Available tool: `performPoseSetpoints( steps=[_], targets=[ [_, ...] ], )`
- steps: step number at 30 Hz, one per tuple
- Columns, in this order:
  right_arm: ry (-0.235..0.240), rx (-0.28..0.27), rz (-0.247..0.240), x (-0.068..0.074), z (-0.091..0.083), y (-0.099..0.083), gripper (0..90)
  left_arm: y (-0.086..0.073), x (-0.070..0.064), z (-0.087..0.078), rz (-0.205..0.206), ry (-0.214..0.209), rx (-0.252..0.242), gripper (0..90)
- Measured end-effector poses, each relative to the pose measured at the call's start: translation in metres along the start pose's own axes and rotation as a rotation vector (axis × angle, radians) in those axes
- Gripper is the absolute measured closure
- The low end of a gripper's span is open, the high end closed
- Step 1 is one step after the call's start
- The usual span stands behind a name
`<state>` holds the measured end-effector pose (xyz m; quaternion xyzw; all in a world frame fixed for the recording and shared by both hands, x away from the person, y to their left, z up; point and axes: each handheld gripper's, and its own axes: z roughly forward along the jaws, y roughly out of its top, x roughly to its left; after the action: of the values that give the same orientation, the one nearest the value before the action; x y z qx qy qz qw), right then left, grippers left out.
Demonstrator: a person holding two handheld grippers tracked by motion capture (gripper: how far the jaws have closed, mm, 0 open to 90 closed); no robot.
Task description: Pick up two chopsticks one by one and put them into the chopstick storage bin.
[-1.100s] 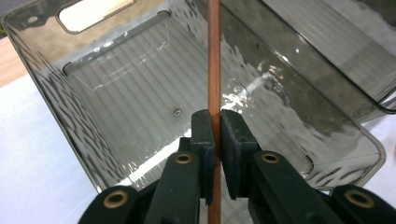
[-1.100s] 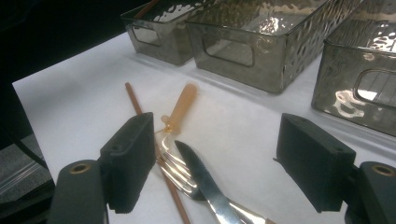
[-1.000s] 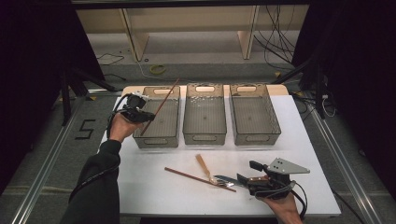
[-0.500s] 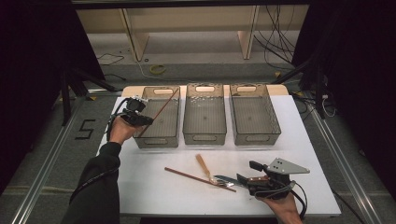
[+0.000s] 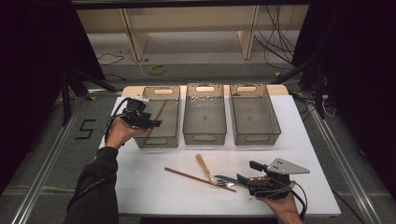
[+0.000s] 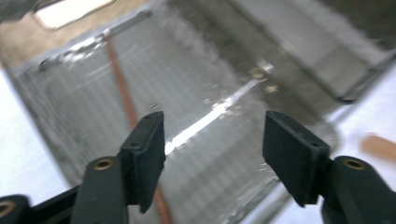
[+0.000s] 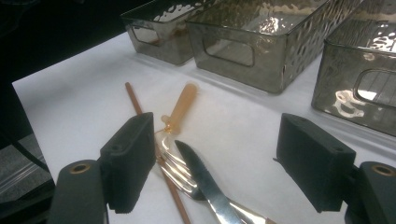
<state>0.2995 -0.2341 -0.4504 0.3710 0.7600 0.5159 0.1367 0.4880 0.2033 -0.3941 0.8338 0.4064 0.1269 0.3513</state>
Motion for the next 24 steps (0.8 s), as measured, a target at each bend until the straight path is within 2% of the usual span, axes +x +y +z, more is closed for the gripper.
performPoseSetpoints(
  steps=[5,9,10,12,14,20,24],
  targets=[
    [-0.001,0.001,0.001,0.0,0.0,0.0,28.9,-0.003,-0.025,-0.011,0.064,-0.079,-0.055,31.8],
    [-0.001,0.0,-0.002,0.0,0.0,0.0,28.9,-0.008,-0.042,-0.015,0.127,-0.123,-0.059,28.6],
    [-0.001,0.0,0.0,0.0,0.0,0.0,28.9,-0.008,-0.046,-0.014,0.149,-0.136,-0.04,28.3],
    [-0.001,-0.001,-0.004,0.0,0.0,0.0,28.9,-0.007,-0.054,-0.013,0.18,-0.127,-0.018,26.9],
    [-0.001,-0.002,-0.009,0.001,-0.001,0.0,28.9,-0.008,-0.062,-0.011,0.202,-0.158,-0.01,26.2],
    [-0.001,-0.009,-0.007,0.001,-0.003,0.001,28.9,-0.014,-0.087,0.002,0.312,-0.193,0.094,25.0],
    [0.0,-0.008,-0.004,0.001,-0.003,0.001,28.9,-0.016,-0.103,0.009,0.386,-0.219,0.128,23.2]
  ],
)
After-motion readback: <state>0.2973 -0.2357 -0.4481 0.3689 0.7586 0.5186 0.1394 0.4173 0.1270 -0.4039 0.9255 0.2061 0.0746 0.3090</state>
